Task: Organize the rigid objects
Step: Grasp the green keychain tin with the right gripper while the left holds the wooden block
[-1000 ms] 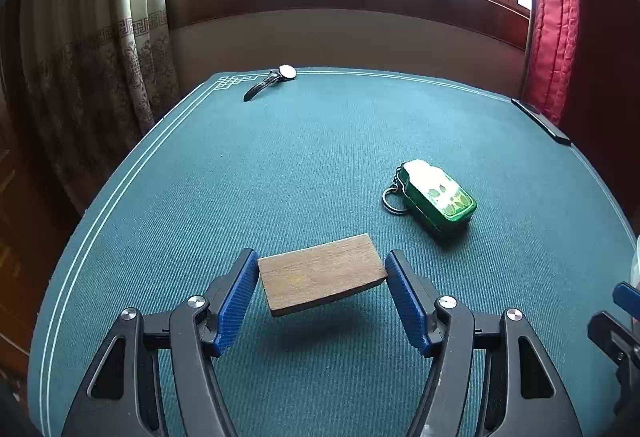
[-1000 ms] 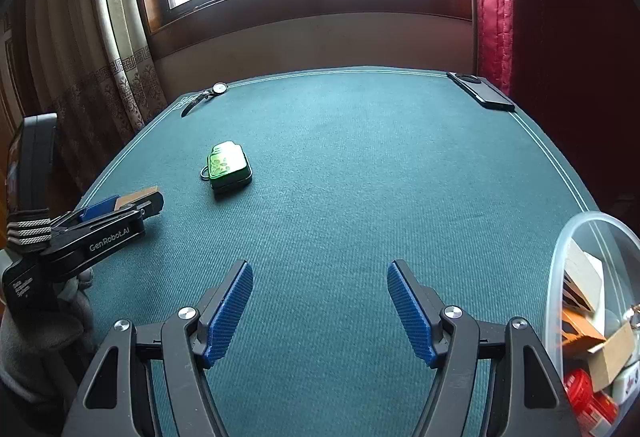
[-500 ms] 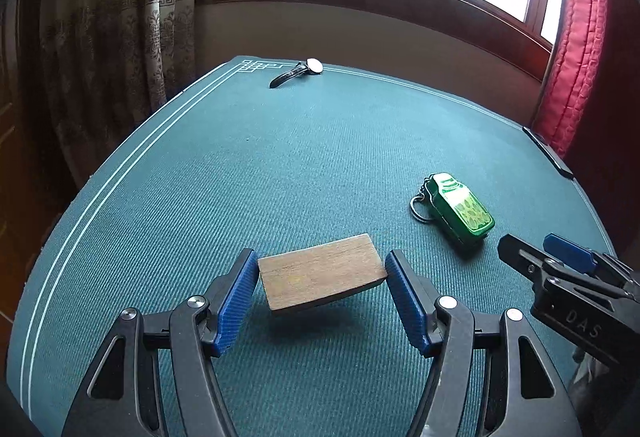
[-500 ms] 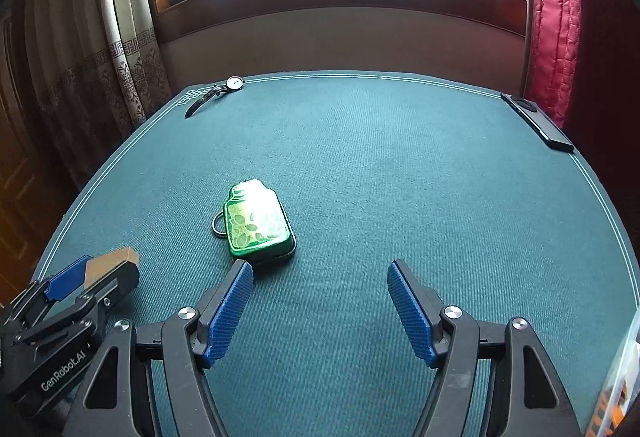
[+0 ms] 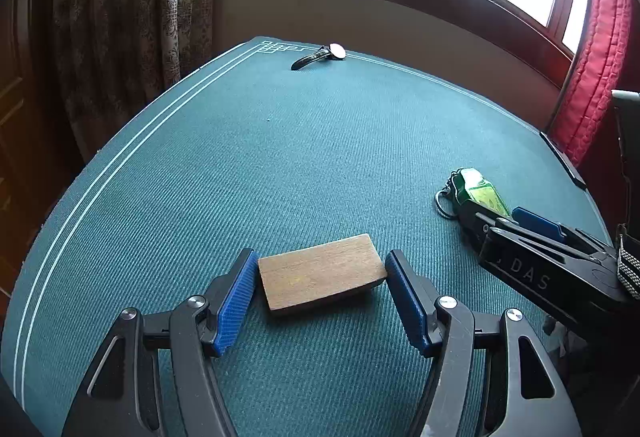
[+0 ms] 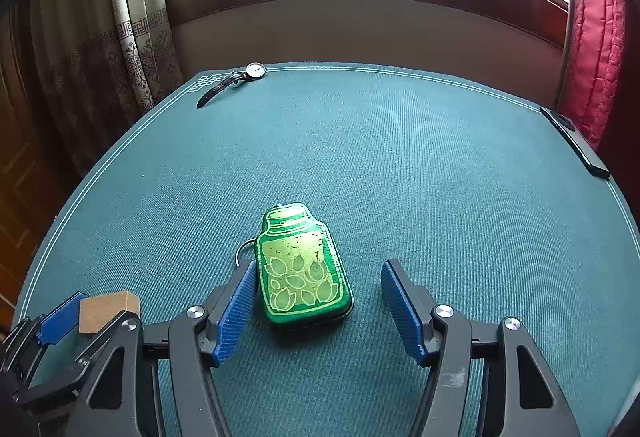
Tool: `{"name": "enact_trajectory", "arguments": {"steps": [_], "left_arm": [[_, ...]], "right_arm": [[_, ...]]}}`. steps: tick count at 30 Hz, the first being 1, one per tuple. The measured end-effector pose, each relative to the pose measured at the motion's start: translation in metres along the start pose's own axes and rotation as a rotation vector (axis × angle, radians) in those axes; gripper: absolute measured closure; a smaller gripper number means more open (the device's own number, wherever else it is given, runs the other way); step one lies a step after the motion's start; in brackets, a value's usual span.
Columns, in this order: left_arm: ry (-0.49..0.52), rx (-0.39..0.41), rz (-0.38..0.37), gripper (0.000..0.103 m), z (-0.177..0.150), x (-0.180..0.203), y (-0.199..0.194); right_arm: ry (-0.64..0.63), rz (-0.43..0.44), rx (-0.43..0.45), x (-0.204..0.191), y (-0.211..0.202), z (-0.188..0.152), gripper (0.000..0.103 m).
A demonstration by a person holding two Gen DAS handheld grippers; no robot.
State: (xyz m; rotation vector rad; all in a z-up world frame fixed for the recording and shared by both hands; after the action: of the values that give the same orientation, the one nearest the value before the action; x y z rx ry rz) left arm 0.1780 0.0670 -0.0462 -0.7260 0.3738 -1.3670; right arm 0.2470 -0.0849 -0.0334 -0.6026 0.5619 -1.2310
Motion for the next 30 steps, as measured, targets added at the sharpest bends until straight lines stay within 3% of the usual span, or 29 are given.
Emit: {"name": "enact_trajectory", "arguments": {"steps": [7,19,30], "left_arm": [[0.000,-0.001,-0.001,0.037,0.000,0.000,0.000],[-0.001,-0.001,-0.003,0.037,0.000,0.002,0.000],[0.021,0.011,-0.064,0.037,-0.001,0.019,-0.004]], "right_arm": [[-0.017,-0.004,-0.011,-0.002,0.004,0.001,0.054],[-0.020,-0.019,-0.011,0.003,-0.013,-0.013,0.055],[0.031,-0.003,0.000,0.021,-0.059,-0.039,0.055]]}}
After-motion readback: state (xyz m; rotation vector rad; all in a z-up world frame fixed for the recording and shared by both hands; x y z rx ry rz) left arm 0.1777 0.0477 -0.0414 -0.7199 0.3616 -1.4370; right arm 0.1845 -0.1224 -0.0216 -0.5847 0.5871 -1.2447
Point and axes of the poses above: each gripper's, at about its wrist camera, not at the fingertips, and y roughly the way its jaws point, x to its right, z to its top, the point moved 9 cm from there along y, roughly the way its jaws point, and after that the axes turned 4 degrees about x, right-handed, at the moved point
